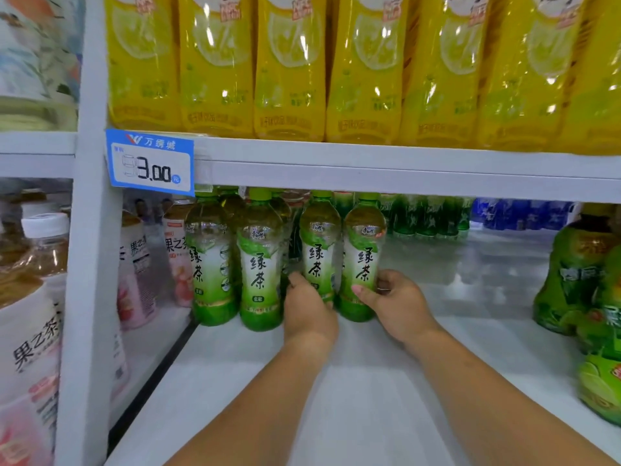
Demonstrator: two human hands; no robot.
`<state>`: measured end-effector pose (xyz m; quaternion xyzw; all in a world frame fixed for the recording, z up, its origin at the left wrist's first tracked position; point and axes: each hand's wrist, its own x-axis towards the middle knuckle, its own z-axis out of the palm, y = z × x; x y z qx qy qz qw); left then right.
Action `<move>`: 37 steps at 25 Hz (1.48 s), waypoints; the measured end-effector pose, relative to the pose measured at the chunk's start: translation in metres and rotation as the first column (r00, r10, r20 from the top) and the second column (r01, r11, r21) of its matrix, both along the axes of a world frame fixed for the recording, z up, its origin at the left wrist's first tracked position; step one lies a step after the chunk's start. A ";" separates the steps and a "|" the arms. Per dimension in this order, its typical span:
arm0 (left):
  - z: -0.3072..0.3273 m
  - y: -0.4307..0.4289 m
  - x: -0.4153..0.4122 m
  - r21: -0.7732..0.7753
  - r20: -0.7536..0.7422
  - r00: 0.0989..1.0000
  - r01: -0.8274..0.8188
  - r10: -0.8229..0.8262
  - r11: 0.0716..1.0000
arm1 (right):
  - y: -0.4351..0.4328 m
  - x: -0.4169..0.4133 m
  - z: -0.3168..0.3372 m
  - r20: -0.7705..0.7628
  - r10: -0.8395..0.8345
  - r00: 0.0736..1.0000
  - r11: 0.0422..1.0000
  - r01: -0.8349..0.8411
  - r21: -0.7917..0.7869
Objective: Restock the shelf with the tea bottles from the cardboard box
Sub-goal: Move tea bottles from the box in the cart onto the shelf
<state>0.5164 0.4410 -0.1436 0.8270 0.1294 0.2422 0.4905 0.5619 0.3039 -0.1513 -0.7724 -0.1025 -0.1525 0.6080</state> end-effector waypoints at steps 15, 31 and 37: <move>-0.009 0.006 0.021 0.307 0.005 0.991 -0.126 0.131 0.943 | 0.020 0.030 -0.020 0.034 -0.072 0.997 0.995 0.070 0.067; -0.010 0.010 0.026 0.351 0.034 0.988 -0.154 0.152 0.924 | 0.021 0.019 -0.011 0.022 -0.069 0.997 0.997 0.069 0.018; -0.012 0.008 0.027 0.178 0.058 0.995 -0.089 0.080 0.980 | 0.021 0.012 -0.007 -0.055 -0.064 0.996 0.995 0.068 0.076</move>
